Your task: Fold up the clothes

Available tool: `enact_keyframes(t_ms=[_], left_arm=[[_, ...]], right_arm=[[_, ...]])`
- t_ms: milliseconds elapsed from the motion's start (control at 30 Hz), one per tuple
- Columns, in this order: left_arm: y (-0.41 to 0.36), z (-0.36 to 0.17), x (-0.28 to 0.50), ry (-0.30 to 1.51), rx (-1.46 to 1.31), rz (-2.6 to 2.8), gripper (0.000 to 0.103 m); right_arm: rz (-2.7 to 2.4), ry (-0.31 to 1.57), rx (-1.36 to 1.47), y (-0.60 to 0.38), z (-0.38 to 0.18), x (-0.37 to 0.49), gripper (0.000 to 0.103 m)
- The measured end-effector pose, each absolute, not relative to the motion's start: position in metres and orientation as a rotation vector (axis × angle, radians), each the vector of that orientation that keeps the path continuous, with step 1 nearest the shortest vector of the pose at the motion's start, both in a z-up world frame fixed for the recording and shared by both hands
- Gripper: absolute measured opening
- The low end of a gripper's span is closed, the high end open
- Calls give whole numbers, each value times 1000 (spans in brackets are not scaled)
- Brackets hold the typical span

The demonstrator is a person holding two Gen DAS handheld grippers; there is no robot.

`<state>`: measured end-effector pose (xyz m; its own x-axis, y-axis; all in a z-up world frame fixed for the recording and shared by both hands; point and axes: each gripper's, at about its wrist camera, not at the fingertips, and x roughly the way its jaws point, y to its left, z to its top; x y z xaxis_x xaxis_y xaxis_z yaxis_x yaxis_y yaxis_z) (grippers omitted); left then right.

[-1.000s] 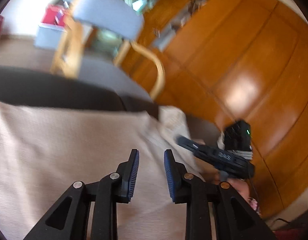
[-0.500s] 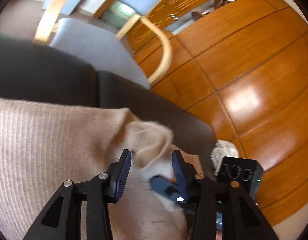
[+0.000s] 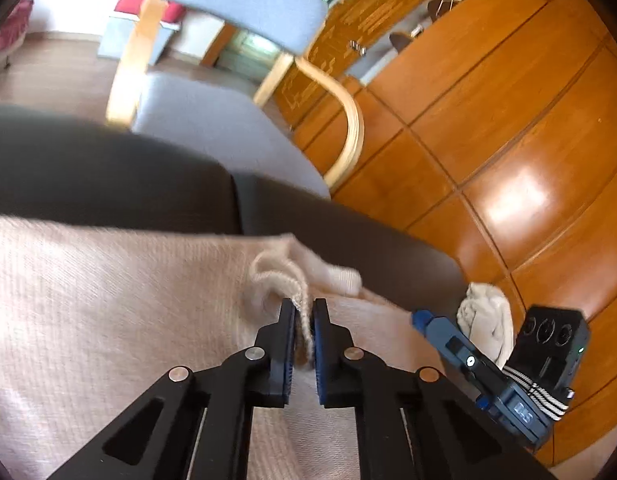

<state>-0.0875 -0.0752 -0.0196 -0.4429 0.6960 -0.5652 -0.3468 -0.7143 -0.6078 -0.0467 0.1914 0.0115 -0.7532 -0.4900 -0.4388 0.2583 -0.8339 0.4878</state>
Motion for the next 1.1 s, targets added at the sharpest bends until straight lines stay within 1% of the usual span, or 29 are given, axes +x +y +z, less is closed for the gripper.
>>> enact_keyframes(t_ms=[100,233,367,400,433,500,733,1100], left_arm=[[-104,2,-86,-568,-1040,2228,7],[-151,19,-84,-565,-988,2370,7],[-207,14,-75,-630,-996,2466,7],[-219,12,-72,-645,-998,2480,7],[-230,9,-70,-655,-999,2493,7],[-247,3,-65,-670,-998,2519,7],[-304,-15,-46,-825,-971,2561,7],[-340,-48,-21,-1025,-934,2523,7]], right_arm=[[-2548,-597,758,195,13,-45,40],[-2533,-487,815,177,8,-47,40],[-2514,-377,871,159,3,-48,39],[-2508,-349,884,154,2,-49,34],[-2503,-322,897,149,0,-49,32],[-2495,-287,913,144,-2,-50,32],[-2471,-342,956,150,-11,-54,32],[-2532,-445,964,172,-12,-55,32]])
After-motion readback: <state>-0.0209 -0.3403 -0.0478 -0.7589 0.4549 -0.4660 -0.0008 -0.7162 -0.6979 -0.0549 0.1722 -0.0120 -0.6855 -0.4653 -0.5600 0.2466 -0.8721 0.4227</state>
